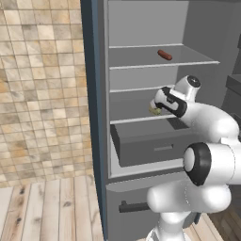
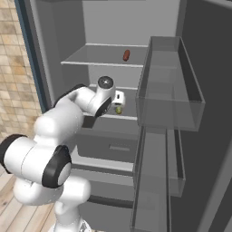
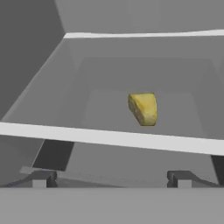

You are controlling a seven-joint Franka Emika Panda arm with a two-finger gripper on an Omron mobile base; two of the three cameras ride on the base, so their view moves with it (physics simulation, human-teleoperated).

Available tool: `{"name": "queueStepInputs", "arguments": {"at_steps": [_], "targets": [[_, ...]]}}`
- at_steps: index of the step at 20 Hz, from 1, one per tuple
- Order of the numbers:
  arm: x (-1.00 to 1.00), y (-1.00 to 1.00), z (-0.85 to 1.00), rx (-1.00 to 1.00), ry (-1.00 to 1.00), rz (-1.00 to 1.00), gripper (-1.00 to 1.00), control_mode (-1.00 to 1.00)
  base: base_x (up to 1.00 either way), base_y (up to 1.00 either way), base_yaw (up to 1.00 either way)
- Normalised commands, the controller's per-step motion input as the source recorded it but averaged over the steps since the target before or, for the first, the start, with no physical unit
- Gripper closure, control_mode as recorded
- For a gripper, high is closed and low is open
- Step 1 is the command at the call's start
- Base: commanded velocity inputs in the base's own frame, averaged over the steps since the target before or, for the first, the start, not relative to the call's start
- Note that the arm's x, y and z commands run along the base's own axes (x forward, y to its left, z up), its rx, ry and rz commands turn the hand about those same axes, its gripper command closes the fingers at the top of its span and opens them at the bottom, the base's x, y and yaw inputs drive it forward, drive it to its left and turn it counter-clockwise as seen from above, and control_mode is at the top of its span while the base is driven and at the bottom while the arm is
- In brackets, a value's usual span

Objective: Retrieve the sausage and cheese from the fridge and place them on the cutting board on the counter.

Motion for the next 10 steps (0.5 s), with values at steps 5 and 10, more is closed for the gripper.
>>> {"name": "queueStepInputs", "arguments": {"at_steps": [5,10], "targets": [[0.44,-0.02,-0.21,0.00,0.00,0.00,-1.00,-1.00,0.00,0.00,0.00],[0.36,-0.10,-0.21,0.00,0.00,0.00,-1.00,-1.00,0.00,0.00,0.00]]}}
